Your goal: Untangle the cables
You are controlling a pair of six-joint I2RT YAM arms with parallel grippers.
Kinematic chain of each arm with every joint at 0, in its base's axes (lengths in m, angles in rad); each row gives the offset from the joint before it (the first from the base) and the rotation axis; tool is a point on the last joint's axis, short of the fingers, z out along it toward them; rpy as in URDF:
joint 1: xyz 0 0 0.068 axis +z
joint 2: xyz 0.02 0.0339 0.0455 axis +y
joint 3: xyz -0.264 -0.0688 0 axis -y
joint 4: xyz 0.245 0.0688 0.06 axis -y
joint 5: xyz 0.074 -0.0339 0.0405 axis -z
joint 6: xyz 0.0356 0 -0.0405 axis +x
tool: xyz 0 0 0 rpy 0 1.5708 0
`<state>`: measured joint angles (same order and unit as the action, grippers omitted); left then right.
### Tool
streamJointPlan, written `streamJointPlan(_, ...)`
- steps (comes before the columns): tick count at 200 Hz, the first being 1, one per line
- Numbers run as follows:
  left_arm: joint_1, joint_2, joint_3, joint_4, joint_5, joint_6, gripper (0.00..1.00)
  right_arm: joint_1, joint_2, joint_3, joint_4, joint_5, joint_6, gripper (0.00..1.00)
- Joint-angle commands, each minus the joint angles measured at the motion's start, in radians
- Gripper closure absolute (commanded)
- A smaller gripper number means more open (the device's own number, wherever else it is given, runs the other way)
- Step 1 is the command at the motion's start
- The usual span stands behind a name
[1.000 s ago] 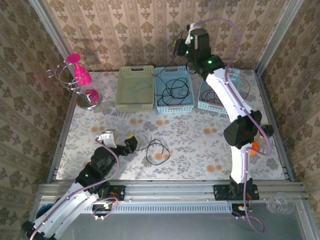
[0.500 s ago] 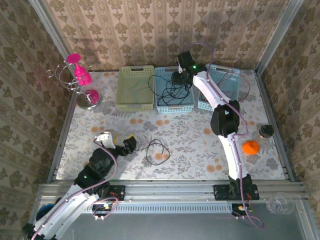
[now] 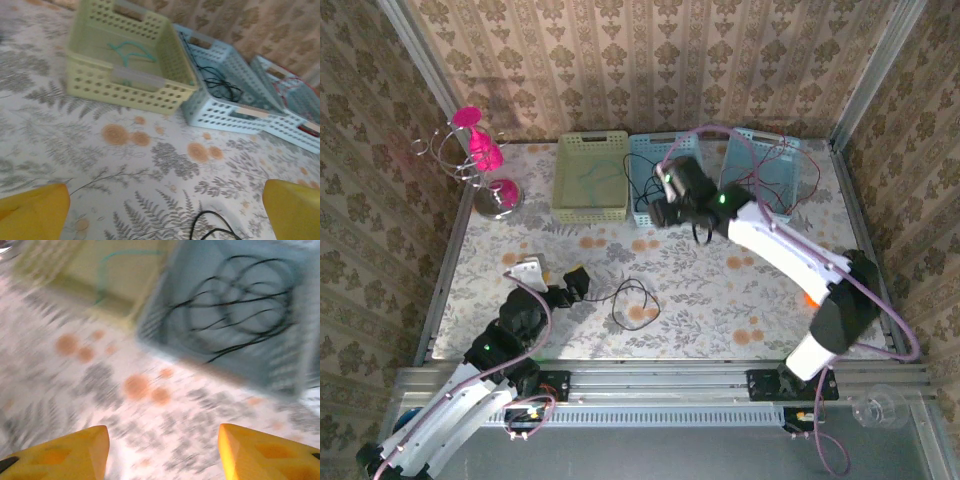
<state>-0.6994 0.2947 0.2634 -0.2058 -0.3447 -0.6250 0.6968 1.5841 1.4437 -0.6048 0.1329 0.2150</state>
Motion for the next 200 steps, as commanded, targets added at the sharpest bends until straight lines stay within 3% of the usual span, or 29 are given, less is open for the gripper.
streamJointPlan(1, 0.006, 0.036, 0.073, -0.247, -0.163, -0.138, 0.0, 0.091, -0.005, -0.196, 0.147, -0.063, 0.045, 0.38)
streamJointPlan(22, 0.006, 0.081, 0.075, -0.272, -0.159, -0.159, 0.0, 0.172, 0.022, -0.308, 0.218, -0.098, 0.051, 0.34)
streamJointPlan(43, 0.007, 0.13, 0.069, -0.273, -0.121, -0.189, 0.0, 0.228, 0.12, -0.314, 0.212, -0.067, 0.025, 0.32)
streamJointPlan(82, 0.006, 0.133, 0.059, -0.28, -0.067, -0.227, 0.0, 0.232, 0.275, -0.302, 0.267, -0.052, 0.049, 0.35)
streamJointPlan(109, 0.007, 0.08, 0.041, -0.292, -0.062, -0.249, 0.01, 0.233, 0.344, -0.282, 0.253, -0.02, 0.052, 0.52)
streamJointPlan(137, 0.006, 0.021, 0.026, -0.307, -0.057, -0.262, 0.01, 0.244, 0.31, -0.323, 0.265, 0.022, 0.06, 0.86)
streamJointPlan(153, 0.007, -0.001, 0.02, -0.298, -0.047, -0.265, 0.01, 0.258, 0.272, -0.352, 0.278, 0.07, 0.057, 0.97)
streamJointPlan(200, 0.006, -0.005, 0.034, -0.287, -0.022, -0.258, 0.01, 0.273, 0.008, -0.411, 0.248, 0.127, 0.049, 1.0)
